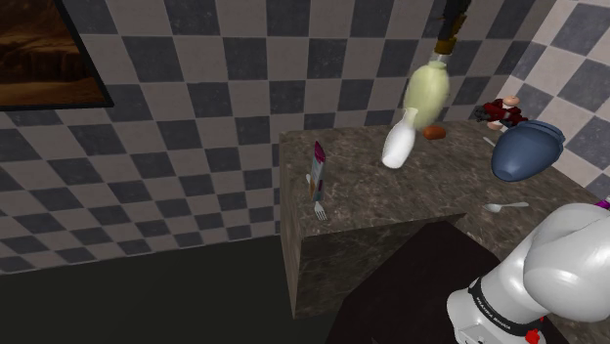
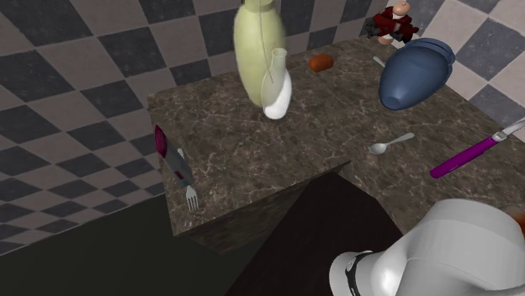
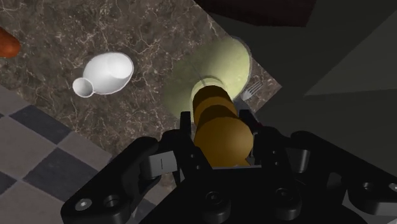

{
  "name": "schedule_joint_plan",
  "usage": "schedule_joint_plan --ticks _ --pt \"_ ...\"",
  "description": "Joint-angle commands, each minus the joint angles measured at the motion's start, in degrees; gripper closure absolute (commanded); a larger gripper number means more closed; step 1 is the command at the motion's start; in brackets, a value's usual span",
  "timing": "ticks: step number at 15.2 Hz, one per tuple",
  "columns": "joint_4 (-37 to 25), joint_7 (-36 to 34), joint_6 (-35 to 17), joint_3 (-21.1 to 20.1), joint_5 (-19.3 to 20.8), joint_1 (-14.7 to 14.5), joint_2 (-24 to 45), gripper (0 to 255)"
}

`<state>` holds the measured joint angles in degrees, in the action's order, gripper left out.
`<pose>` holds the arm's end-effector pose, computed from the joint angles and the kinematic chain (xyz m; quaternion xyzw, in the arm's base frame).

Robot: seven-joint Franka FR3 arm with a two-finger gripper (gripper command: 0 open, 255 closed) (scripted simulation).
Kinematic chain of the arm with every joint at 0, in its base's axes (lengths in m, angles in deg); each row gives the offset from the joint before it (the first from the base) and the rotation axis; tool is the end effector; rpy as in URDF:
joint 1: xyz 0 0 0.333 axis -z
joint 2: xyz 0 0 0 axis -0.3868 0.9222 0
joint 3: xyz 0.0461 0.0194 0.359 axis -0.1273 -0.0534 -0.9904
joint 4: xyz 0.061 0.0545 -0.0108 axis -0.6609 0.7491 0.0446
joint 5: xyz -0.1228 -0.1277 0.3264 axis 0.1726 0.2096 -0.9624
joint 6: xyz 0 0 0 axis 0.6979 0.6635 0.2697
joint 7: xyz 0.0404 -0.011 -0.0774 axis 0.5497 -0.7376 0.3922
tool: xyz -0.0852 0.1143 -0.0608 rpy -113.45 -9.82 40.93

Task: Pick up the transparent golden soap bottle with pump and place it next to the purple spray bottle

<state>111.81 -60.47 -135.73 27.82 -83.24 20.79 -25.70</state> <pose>0.3684 -0.0745 0.7434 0.9911 0.1329 0.0013 0.0100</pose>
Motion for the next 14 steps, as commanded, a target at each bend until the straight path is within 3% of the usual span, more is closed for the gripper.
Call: schedule_joint_plan --ticks 1,14 --pt "2.25 1.68 0.99 0.88 0.85 0.62 -3.39 255" --pt "13.59 13.13 6.35 7.59 8.55 4.54 -21.60 255"
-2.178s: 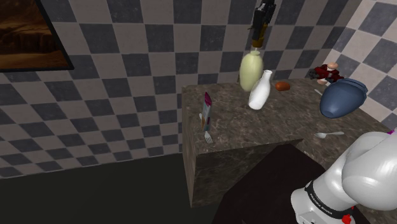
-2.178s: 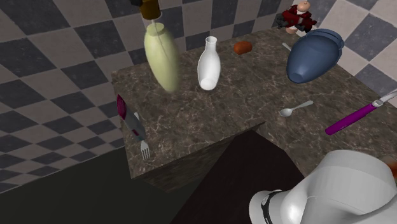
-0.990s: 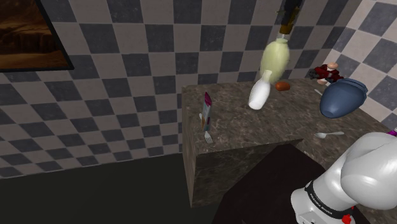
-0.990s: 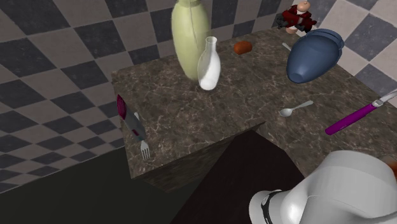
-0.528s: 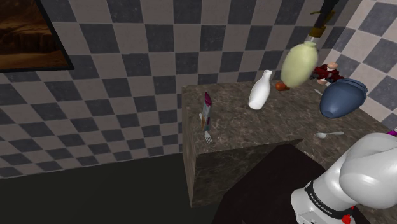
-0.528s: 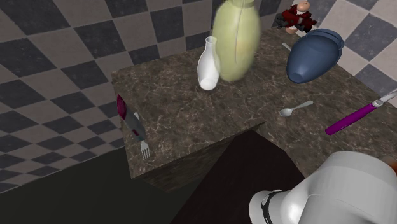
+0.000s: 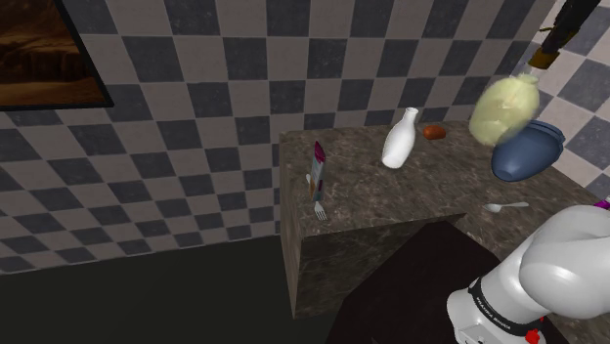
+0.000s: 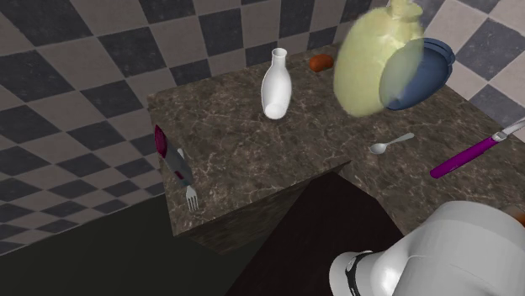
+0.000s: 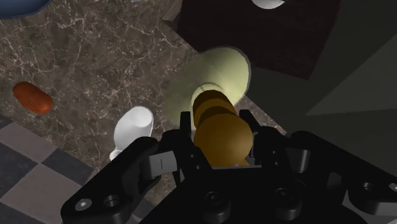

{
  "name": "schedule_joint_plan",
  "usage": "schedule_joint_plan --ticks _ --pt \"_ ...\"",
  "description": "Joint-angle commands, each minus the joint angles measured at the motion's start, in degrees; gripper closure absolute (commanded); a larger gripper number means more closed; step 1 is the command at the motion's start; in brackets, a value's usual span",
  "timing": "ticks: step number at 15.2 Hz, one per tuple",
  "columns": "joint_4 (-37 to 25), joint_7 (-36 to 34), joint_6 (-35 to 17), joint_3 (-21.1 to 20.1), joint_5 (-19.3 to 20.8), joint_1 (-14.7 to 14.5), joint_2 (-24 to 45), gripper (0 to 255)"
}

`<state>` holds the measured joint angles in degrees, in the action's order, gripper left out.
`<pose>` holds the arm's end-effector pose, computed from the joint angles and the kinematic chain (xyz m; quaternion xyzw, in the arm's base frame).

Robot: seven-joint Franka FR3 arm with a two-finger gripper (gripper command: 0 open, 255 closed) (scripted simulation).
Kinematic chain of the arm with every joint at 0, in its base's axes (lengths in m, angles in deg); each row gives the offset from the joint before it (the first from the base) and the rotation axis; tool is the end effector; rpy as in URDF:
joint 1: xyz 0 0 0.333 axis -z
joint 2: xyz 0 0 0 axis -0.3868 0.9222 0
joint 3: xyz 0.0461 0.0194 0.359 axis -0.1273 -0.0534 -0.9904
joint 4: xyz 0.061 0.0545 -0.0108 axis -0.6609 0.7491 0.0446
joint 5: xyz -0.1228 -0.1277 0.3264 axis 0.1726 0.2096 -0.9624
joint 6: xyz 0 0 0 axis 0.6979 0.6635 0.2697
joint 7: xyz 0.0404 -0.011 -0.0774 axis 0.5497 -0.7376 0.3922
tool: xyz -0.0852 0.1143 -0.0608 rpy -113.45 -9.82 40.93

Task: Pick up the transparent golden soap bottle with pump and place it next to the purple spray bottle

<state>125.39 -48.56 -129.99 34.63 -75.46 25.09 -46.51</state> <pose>0.1920 -0.1607 0.7374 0.9911 0.1330 0.0017 0.0100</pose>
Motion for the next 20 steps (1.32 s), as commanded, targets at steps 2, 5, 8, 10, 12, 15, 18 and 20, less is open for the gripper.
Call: schedule_joint_plan --ticks 2,5,8,10,12,15,18,20 --pt "0.65 3.31 1.75 2.05 2.34 0.78 -2.98 255" --pt "1.11 6.58 3.54 4.05 4.87 1.50 -5.94 255" --pt "1.00 10.09 5.34 6.15 7.60 2.15 -8.50 255" --pt "0.61 12.55 6.54 7.62 9.54 2.49 -9.99 255" --pt "-0.03 15.11 7.71 9.13 11.57 2.78 -11.29 255" --pt "-1.44 19.12 9.41 11.48 14.79 3.02 -12.93 255" --pt "0.35 20.35 8.95 12.53 16.35 3.40 -14.87 255" --pt "2.79 19.91 7.87 12.64 16.58 3.71 -16.22 255"
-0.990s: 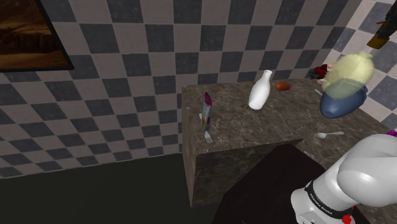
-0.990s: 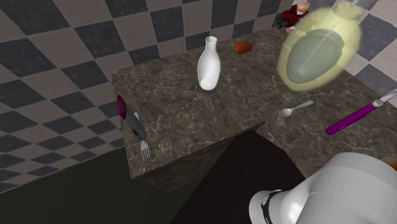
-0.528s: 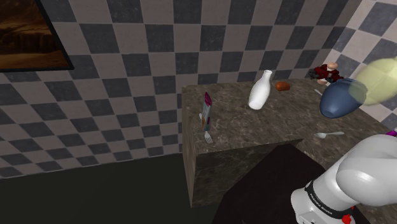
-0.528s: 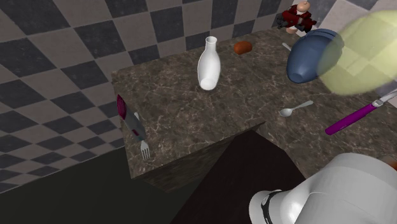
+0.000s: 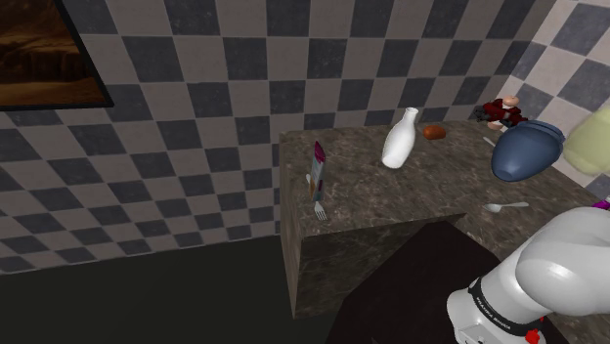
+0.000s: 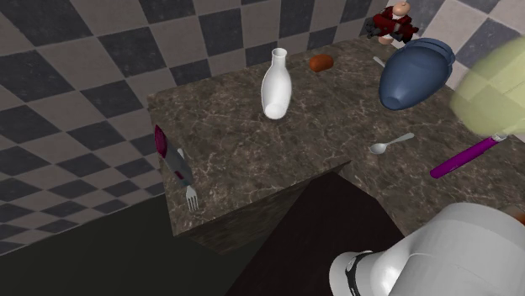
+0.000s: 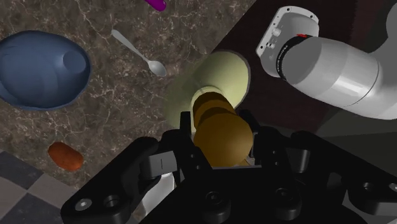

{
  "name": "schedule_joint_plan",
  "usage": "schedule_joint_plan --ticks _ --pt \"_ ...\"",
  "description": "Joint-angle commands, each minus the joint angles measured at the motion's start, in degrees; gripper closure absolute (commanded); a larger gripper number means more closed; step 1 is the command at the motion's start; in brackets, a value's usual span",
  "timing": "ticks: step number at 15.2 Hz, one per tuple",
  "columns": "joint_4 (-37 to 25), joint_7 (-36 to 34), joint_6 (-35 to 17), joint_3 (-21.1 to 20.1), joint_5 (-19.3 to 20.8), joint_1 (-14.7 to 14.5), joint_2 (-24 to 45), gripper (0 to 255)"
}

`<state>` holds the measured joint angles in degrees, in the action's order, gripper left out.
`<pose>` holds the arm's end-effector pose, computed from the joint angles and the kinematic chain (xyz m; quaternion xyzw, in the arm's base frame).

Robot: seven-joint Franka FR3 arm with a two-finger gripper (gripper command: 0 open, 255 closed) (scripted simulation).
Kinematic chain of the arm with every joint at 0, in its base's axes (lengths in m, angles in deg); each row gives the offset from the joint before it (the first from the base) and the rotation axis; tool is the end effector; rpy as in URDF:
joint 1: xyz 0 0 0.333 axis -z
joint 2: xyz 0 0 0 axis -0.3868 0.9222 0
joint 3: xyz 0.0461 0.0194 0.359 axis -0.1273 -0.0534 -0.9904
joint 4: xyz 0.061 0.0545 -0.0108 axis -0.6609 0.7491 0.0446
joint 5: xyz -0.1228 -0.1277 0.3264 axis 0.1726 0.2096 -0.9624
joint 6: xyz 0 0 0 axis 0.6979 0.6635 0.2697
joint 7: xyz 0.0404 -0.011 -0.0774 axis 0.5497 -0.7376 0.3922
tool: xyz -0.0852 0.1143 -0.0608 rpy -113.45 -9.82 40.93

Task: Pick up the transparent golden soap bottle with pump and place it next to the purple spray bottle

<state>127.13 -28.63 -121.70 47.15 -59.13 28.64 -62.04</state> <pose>-0.0061 -0.2677 0.7110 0.9910 0.1331 0.0016 0.0097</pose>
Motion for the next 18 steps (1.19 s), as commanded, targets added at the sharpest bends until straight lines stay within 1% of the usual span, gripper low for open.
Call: schedule_joint_plan --ticks 1,18 --pt "2.24 -0.23 -0.96 0.19 0.38 0.32 -1.34 255" --pt "20.46 -2.89 -9.37 2.70 3.47 2.92 -11.26 255"
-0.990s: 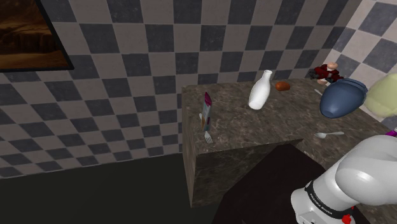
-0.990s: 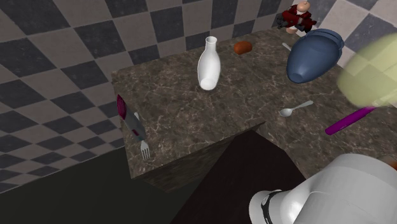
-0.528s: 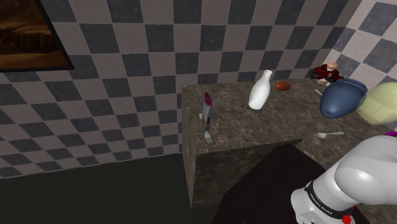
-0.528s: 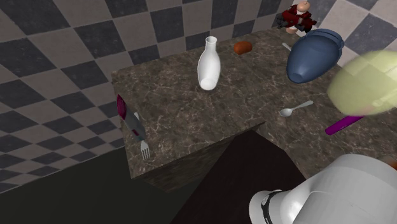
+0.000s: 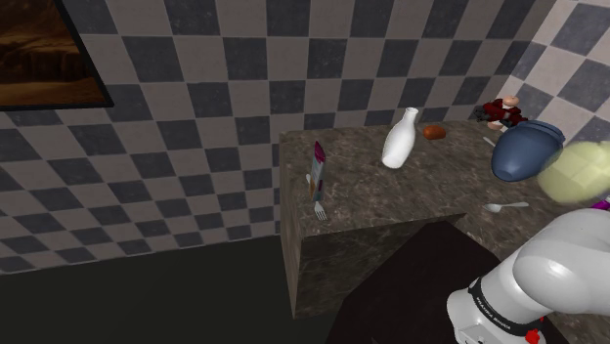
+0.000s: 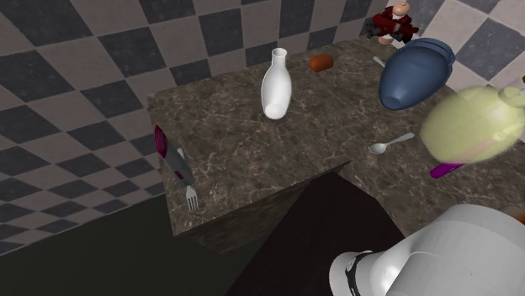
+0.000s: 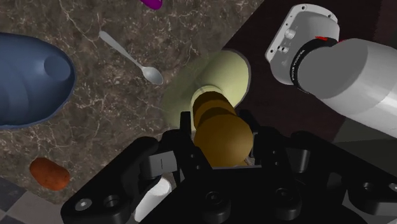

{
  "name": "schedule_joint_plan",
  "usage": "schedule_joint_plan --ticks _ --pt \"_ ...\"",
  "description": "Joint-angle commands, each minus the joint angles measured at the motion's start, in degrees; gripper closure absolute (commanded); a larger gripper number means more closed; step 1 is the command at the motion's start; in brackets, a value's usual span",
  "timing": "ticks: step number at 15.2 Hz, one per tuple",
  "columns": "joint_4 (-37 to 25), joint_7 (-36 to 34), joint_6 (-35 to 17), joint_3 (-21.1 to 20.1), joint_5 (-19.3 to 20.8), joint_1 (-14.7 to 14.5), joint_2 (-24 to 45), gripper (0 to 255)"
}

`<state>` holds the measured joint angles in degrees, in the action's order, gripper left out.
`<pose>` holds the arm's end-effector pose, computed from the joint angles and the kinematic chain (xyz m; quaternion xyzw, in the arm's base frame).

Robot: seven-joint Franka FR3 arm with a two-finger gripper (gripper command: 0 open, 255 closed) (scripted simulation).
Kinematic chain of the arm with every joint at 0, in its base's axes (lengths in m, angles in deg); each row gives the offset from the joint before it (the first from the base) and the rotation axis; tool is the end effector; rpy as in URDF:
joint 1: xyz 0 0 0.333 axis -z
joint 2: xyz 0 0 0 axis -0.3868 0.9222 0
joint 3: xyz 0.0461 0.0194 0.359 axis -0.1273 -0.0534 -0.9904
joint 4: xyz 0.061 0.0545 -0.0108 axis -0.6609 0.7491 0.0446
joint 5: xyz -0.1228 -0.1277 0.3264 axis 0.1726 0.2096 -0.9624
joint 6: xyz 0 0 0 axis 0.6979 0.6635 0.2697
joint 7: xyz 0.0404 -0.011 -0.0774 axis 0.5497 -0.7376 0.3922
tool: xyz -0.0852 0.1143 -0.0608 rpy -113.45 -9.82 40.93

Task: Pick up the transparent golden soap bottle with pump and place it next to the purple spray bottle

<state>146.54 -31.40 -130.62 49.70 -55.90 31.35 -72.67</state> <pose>-0.0131 -0.2660 0.6121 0.9910 0.1333 0.0013 0.0096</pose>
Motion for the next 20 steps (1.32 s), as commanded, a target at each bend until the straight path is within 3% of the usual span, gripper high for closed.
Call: schedule_joint_plan --ticks 1,20 --pt "2.02 -0.23 -0.91 0.38 0.47 0.37 -1.16 255" --pt "18.77 -1.86 -9.36 6.28 6.42 3.75 -9.75 255"
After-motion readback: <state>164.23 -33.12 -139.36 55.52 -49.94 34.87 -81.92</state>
